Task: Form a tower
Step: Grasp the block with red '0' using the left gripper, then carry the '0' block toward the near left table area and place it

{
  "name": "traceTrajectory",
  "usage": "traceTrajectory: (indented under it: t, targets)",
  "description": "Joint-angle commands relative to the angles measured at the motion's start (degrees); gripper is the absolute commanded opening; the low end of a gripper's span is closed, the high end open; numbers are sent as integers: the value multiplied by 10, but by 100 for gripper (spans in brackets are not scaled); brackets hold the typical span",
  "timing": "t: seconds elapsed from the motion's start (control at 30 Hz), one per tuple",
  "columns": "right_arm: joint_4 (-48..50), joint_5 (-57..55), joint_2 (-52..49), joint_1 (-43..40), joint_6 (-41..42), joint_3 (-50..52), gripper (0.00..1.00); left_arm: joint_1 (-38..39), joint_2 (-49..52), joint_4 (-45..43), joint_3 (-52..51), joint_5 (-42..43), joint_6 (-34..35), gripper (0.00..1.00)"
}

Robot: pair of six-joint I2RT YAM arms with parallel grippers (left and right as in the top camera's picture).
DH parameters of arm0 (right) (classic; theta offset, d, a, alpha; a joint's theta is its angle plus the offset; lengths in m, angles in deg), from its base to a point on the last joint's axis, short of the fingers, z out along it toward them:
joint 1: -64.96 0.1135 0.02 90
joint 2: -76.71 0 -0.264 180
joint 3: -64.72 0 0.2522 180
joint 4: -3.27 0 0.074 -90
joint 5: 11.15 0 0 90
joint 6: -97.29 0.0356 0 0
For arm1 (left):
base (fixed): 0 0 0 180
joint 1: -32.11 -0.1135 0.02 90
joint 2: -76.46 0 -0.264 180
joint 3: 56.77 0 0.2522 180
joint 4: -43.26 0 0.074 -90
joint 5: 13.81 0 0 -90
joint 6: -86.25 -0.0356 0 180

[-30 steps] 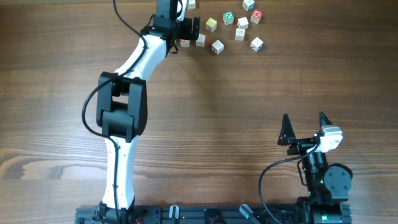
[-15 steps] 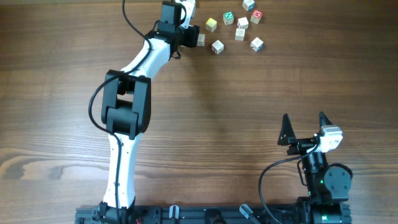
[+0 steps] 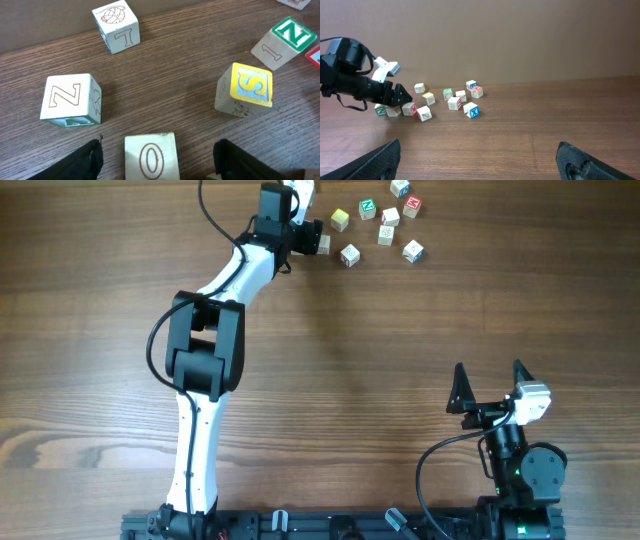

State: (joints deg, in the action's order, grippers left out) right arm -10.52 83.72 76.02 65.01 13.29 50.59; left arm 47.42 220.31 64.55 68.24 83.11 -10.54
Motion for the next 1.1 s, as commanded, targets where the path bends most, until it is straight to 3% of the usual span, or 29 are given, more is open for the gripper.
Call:
traceTrajectory:
  t: [0.0,0.1,0.17,0.2,0.23,0.4,0.6,0.83,1.07]
  targets:
    - [1,-8,3,-3,0,1,99,-2,32,7,2,-7,-9,63]
    - [1,-8,3,-3,0,1,100,-2,31,7,2,-21,-3,47]
    - [1,-8,3,-3,0,1,100,-2,32,12,2,-21,-3,52]
    - [2,-8,3,-3,0,1,100,-2,32,12,2,-21,-3,66]
    - [2,-8,3,-3,0,1,100,-2,32,12,2,-21,-3,67]
    - [2,-8,3,-3,0,1,100,-2,32,21,2,-21,-3,36]
    - [1,-8,3,-3,0,1,100,-2,-32,21,2,-26,-3,25]
    - [2,-8,3,-3,0,1,100,-7,-213,80,2,-26,-3,24]
    - [2,-8,3,-3,0,1,100,-4,-153,189,2,-16,0,22]
